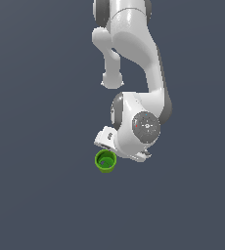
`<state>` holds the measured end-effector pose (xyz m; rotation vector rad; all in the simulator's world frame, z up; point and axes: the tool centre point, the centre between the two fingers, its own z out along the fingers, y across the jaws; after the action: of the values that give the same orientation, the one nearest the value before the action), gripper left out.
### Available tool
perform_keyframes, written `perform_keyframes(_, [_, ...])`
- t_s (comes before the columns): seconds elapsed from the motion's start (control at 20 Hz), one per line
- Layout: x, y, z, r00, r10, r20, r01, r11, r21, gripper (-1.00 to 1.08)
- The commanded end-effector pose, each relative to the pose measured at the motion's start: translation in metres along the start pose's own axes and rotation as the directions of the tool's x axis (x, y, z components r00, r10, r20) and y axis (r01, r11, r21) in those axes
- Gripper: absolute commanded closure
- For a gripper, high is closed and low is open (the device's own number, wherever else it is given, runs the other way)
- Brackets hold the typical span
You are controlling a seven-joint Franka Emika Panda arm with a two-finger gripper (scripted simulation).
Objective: Pick up the object and move it to a goal position.
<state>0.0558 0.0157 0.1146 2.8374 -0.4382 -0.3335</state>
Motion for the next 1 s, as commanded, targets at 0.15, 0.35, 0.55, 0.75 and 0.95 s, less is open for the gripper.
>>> perform_keyframes(0.15, [0.01,-0.006,0.009,0.998,0.057,0.041,-0.055,0.998,-0.038,-0.2])
perform_keyframes(0.35, [0.017,-0.009,0.015,0.994,0.092,0.066,-0.088,0.994,-0.062,-0.2])
perform_keyframes(0.55, [0.023,-0.011,0.02,0.989,0.123,0.086,-0.115,0.99,-0.084,-0.2])
perform_keyframes(0.75, [0.027,-0.013,0.025,0.983,0.149,0.104,-0.138,0.985,-0.102,-0.2])
perform_keyframes(0.95, [0.031,-0.014,0.028,0.978,0.17,0.117,-0.157,0.981,-0.117,-0.2])
